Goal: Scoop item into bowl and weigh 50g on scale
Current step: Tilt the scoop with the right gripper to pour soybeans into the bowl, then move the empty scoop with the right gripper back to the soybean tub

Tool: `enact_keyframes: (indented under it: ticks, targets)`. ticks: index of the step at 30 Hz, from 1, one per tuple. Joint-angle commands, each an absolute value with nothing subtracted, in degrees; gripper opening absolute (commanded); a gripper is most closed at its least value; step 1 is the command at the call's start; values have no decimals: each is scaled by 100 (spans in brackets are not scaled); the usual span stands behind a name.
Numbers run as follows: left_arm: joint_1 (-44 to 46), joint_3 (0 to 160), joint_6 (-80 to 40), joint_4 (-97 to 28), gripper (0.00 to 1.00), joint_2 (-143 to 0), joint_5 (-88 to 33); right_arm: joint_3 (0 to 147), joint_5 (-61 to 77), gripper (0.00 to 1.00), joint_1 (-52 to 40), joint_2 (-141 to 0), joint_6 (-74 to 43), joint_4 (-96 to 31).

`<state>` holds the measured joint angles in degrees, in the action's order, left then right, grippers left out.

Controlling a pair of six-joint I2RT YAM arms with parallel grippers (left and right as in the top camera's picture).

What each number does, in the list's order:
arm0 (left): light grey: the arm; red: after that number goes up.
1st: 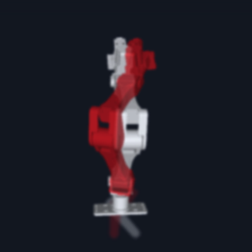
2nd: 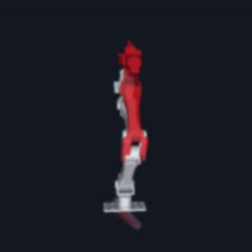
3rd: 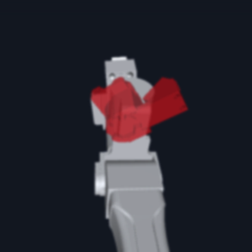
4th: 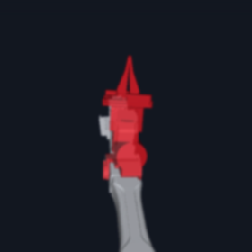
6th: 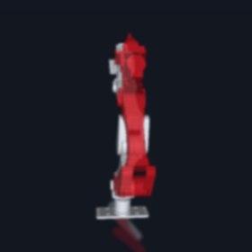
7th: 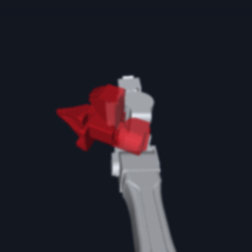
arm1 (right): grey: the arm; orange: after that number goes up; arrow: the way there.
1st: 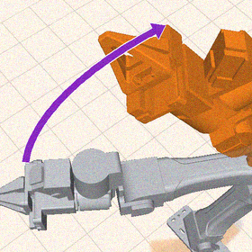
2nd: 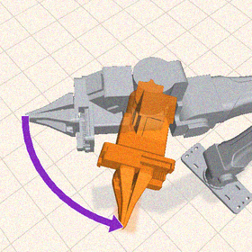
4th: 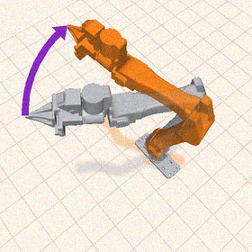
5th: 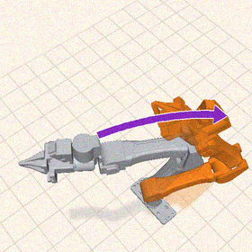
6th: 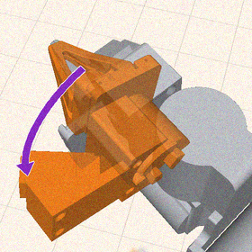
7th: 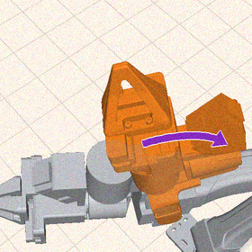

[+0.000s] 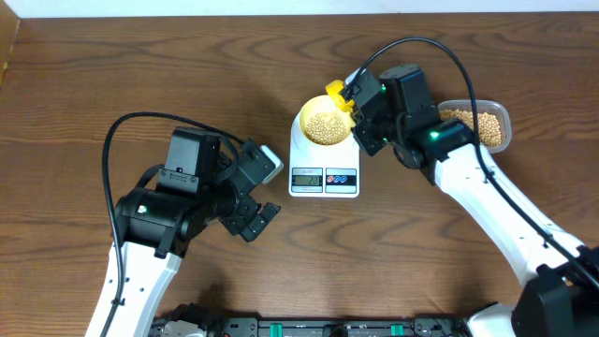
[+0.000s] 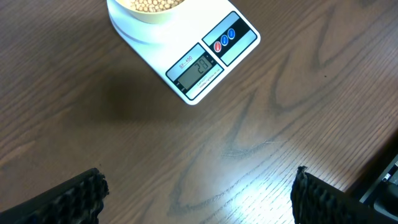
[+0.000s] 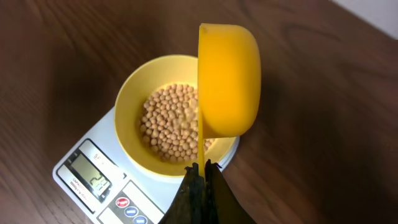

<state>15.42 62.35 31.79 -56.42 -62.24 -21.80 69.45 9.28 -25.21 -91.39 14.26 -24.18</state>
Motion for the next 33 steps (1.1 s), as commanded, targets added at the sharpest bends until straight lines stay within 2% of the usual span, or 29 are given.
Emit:
enact_keyframes:
  ticks: [1, 14, 25, 33]
  targets:
    - [1518, 6287, 3236, -5651, 97, -6206, -2248, 6938, 847, 2, -2561, -9045, 1509, -2475]
    - [1518, 6287, 3236, -5651, 97, -6206, -2248, 6938, 438, 1, -2727, -9063, 1339, -2558]
    - [1518, 6287, 3236, -5651, 97, -6206, -2248, 6941, -2576, 1, -2307, -7863, 847, -3909]
    - [1518, 6287, 3236, -5651, 97, -6206, -2248, 6899, -3138, 1, -1623, -7800, 32, -4453]
